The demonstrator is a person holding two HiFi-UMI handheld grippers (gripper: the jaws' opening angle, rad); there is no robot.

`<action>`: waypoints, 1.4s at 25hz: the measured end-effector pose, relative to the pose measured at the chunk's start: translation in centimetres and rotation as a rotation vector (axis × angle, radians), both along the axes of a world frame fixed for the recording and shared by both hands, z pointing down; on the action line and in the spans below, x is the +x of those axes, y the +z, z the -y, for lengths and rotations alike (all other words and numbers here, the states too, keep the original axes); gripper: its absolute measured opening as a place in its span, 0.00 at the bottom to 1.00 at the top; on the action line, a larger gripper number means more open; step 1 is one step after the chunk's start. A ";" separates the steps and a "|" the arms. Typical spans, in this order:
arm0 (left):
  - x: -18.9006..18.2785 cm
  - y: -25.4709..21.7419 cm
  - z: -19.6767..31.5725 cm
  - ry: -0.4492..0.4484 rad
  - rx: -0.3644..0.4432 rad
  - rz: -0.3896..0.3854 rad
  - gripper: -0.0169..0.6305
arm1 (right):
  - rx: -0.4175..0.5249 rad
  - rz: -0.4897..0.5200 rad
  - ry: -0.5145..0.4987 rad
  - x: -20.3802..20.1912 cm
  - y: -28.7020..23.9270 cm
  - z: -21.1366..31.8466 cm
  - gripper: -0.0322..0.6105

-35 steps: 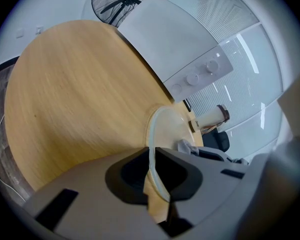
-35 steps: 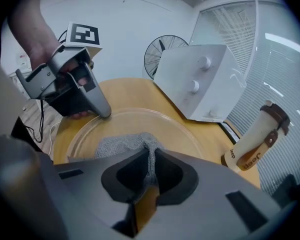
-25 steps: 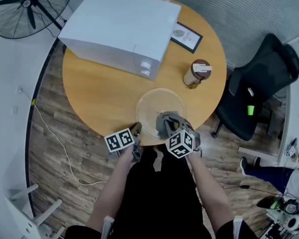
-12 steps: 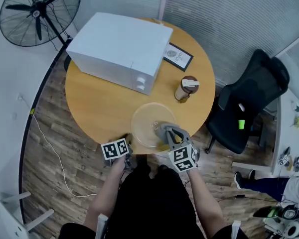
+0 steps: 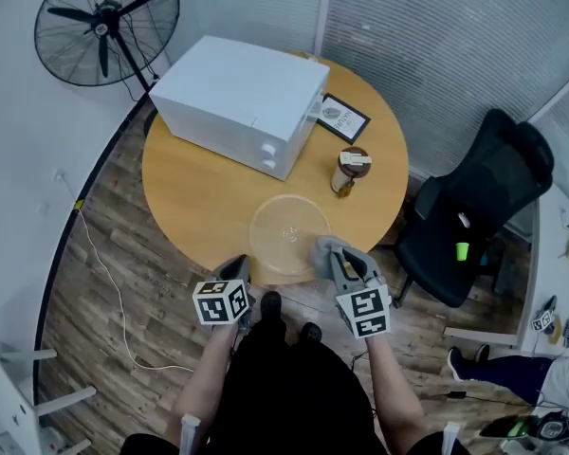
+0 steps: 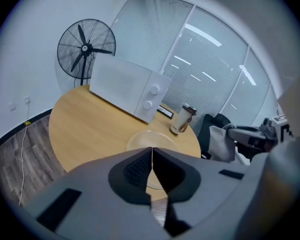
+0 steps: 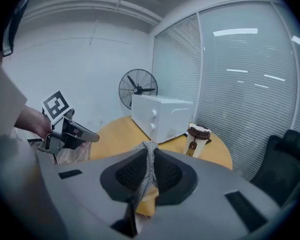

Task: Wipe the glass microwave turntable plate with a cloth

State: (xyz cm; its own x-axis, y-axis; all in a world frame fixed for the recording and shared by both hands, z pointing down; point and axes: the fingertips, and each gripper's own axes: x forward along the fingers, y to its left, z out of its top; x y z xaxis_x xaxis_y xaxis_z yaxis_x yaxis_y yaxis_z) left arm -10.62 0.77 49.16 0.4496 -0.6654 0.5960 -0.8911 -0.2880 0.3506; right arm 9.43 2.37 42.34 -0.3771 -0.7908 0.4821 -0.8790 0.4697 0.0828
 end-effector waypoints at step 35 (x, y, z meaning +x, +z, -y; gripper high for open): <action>7.3 -16.8 -13.6 0.040 0.414 0.006 0.02 | 0.138 0.273 -0.140 3.6 -10.8 -13.0 0.10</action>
